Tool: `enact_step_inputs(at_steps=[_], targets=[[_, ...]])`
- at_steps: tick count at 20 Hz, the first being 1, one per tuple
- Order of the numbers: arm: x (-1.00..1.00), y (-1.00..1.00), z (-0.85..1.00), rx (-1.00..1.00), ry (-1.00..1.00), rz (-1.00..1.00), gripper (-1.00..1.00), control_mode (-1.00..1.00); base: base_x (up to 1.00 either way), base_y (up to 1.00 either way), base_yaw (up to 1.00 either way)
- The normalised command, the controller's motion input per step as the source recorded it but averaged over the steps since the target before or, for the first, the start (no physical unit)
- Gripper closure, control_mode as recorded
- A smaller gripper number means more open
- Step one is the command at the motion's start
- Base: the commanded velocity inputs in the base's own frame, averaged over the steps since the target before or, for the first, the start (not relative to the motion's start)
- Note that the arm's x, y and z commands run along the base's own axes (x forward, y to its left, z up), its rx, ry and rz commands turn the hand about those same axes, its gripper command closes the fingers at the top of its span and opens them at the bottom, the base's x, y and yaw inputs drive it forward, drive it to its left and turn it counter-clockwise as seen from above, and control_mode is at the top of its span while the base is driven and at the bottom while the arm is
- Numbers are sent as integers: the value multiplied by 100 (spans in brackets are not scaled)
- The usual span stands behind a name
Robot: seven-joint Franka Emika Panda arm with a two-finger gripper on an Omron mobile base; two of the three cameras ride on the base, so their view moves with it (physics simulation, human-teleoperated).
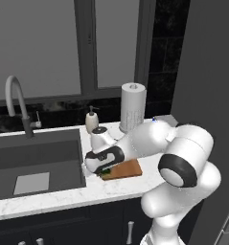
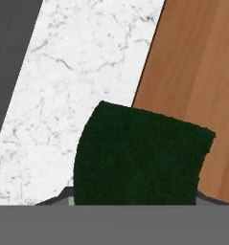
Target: Pick up the sponge from the counter and clean the cutting board by briefly scrubbing or pressing down on the cutting board. Once finished, release the sponge.
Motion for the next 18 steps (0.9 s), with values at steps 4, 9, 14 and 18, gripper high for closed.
enact_step_inputs(at_steps=[4, 9, 14, 18], targets=[[-62, -50, -62, 5, -1, 0, 100, -100, 0, 0, 0], [-11, -17, -96, 0, 4, 0, 100, -100, 0, 0, 0], [0, -1, -96, 0, 10, -1, 100, -100, 0, 0, 0], [-41, -62, -10, 9, 0, 0, 100, -100, 0, 0, 0]])
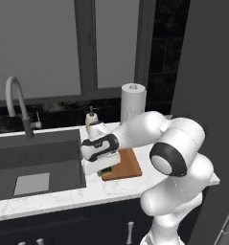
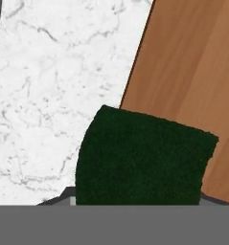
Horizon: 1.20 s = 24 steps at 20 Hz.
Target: Pick up the sponge from the counter and clean the cutting board by briefly scrubbing or pressing down on the cutting board. Once finished, release the sponge.
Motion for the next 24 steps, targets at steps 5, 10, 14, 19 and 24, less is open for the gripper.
enact_step_inputs(at_steps=[5, 10, 14, 19, 24], targets=[[-33, -64, -1, 9, -13, 0, 100, -100, 0, 0, 0], [-26, -58, -24, 8, -12, 0, 100, -100, 0, 0, 0], [-23, -38, -65, 3, -8, 0, 100, -100, 0, 0, 0], [0, -13, -93, 2, -14, 0, 100, -100, 0, 0, 0], [0, -8, -64, 3, -21, 0, 100, -100, 0, 0, 0]])
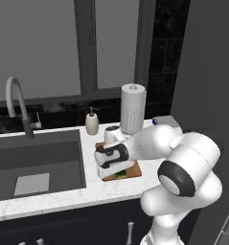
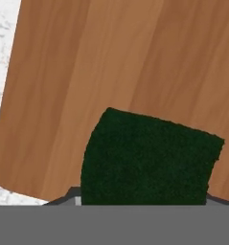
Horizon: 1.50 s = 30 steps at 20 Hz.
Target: Pick up the sponge from the counter and clean the cutting board by briefly scrubbing or pressing down on the cutting board. Once finished, release the sponge.
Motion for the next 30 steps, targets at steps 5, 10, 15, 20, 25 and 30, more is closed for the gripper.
enact_step_inputs(at_steps=[5, 10, 15, 20, 25, 30], targets=[[0, -9, -96, 14, -26, 0, 100, -100, 0, 0, 0], [0, -31, -97, 29, -35, 0, 100, -100, 0, 0, 0], [0, -23, -96, 23, -47, 0, 100, -100, 0, 0, 0], [4, -4, -100, 17, -41, -2, 100, -100, 0, 0, 0], [13, -3, -98, 11, -38, -4, 100, -100, 0, 0, 0], [2, -1, -89, 3, -43, -2, 100, -100, 0, 0, 0]])
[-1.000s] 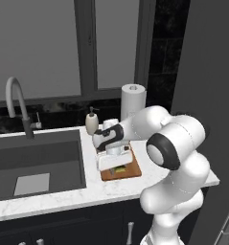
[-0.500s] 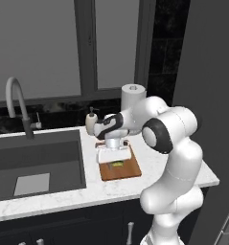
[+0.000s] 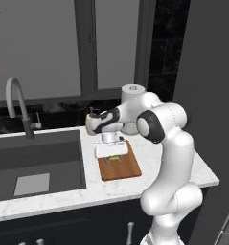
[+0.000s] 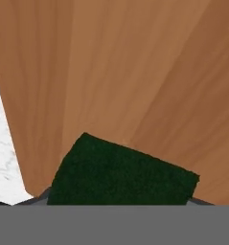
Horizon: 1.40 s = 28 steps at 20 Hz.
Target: Pick up the sponge from the counter and clean the cutting board by briefly scrubbing or pressing down on the cutting board. Once finished, release the sponge.
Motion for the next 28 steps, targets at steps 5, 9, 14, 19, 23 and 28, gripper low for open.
enact_step_inputs(at_steps=[5, 9, 14, 19, 23, 28], targets=[[2, -1, -81, 1, -48, -1, 100, -100, 0, 0, 0], [12, -19, -94, 7, -46, -2, 100, -100, 0, 0, 0], [25, -41, -85, 13, -45, -2, 100, -100, 0, 0, 0], [23, -26, -61, 10, -45, -3, 100, -100, 0, 0, 0], [-46, -17, -22, 4, -68, -4, 100, -100, 0, 0, 0], [-26, -19, -26, 5, -49, -1, 100, -100, 0, 0, 0]])
